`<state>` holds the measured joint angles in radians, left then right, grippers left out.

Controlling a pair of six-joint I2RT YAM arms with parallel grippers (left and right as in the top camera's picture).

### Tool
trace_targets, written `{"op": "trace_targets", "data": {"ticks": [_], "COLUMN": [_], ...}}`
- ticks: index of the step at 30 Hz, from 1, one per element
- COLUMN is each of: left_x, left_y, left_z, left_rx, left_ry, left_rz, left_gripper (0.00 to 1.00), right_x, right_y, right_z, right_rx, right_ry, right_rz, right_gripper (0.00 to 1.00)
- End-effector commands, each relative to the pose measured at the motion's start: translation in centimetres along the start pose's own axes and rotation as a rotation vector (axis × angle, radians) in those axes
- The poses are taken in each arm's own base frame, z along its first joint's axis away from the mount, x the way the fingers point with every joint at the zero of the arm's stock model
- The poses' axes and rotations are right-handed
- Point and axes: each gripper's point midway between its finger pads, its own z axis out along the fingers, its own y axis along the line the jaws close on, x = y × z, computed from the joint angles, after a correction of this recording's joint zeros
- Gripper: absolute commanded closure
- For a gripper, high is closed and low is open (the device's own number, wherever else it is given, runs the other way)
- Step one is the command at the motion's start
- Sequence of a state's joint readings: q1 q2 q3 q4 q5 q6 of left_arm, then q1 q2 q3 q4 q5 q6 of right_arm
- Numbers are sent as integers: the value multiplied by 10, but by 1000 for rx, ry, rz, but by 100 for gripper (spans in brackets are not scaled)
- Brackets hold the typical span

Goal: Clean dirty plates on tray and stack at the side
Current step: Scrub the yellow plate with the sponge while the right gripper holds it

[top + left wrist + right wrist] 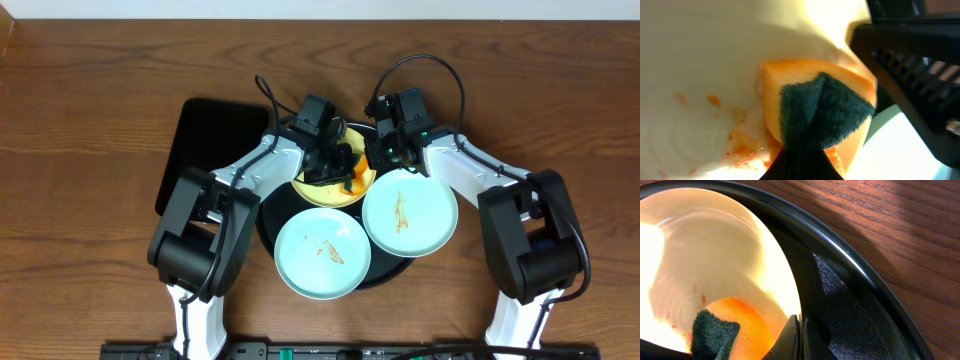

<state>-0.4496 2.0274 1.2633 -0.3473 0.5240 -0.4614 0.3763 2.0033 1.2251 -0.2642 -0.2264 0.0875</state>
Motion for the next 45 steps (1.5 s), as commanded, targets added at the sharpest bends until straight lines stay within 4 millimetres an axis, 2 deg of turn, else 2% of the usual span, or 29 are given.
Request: {"op": "trace_targets", "data": {"ticks": [1, 8, 12, 14, 17, 20, 23, 25, 27, 33, 42, 45], "left_x": [-10, -29, -42, -44, -47, -49, -45, -40, -33, -15, 7, 10], "left_y": [46, 86, 101, 101, 77, 48, 29, 19, 10, 3, 18, 27], "left_z": [4, -25, -38, -44, -54, -75, -91, -94, -87, -58, -7, 4], "left_rx": [-187, -248, -252, -241, -145, -62, -46, -40, -37, -45, -79, -101], "left_ry": [-48, -97, -124, -118, -103, -122, -138, -135, -117, -51, 58, 77], "left_rz": [17, -81, -112, -126, -66, -31, 5, 25, 47, 81, 53, 56], "left_gripper": [93, 93, 92, 93, 93, 93, 92, 93, 92, 93, 93, 92], "right_x": [-1, 0, 0, 0, -1, -1, -1, -1, -1, -1, -1, -1], "right_y": [0, -1, -1, -1, -1, -2, -2, -2, -2, -2, -2, -2], "right_z": [3, 3, 3, 3, 3, 3, 3, 3, 3, 3, 3, 3], "right_rx": [10, 11, 12, 11, 11, 15, 15, 15, 15, 15, 15, 15], "right_ry": [3, 6, 5, 5, 4, 0, 1, 0, 0, 2, 2, 2], "right_rz": [6, 6, 6, 7, 6, 6, 6, 6, 6, 6, 6, 6], "right_gripper": [99, 99, 99, 99, 99, 99, 99, 98, 99, 99, 99, 99]}}
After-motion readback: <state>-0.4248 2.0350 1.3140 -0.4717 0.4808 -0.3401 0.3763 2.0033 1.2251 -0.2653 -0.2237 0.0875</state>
